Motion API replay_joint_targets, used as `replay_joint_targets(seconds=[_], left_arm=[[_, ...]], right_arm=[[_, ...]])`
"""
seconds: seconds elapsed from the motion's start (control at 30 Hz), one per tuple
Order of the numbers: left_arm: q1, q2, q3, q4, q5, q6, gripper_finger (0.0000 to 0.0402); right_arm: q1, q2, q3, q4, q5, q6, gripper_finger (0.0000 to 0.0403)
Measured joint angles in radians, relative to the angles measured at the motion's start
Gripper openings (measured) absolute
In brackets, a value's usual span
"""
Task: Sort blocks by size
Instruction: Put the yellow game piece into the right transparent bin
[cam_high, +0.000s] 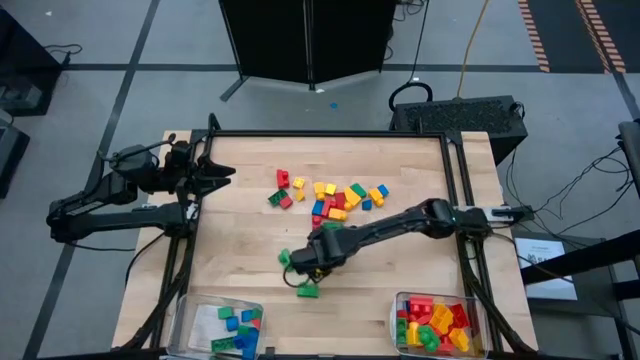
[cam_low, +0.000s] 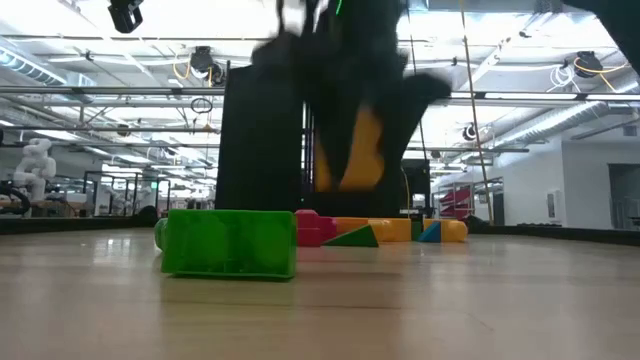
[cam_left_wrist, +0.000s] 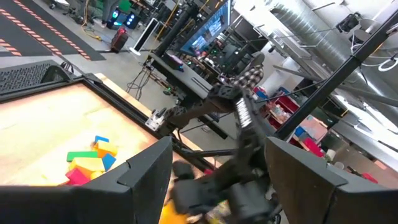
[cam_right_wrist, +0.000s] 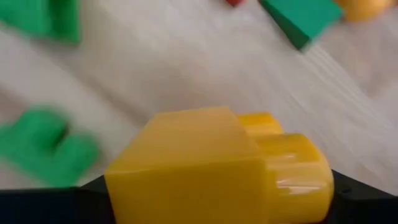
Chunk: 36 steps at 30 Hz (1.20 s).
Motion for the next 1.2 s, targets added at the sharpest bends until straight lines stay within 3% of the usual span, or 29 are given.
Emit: replay_joint_targets(seconds=[0.1,0.2,0.73,0.9,1.07,1.2], left_arm=[[0.0,0.0,0.0,0.0,0.0,0.0,0.0255],[0.0,0.0,0.0,0.0,0.0,0.0,0.0255],[0.005,0.01,0.0,-0.005,0.0,0.006,0.0255],[0.005,0.01,0.0,-0.005,-0.001,0.007,0.0255],[0.005,0.013,0.0,-0.005,-0.048,0.008,0.0255],[0.005,0.015,0.0,-0.006,-0.085,0.008,0.0255]], right_arm=[[0.058,-0.001,0.112,-0.163,-0.001,0.007,0.0242],[0.122,-0.027,0.148,-0.173,-0.054,0.062,0.024],[0.474,-0.199,0.075,-0.178,-0.132,0.959,0.024],[0.593,-0.258,-0.032,-0.178,-0.317,1.18,0.024],[0.668,-0.33,-0.184,-0.178,-0.583,1.241,0.024],[0.699,-0.403,-0.331,-0.18,-0.684,1.253,0.0247]])
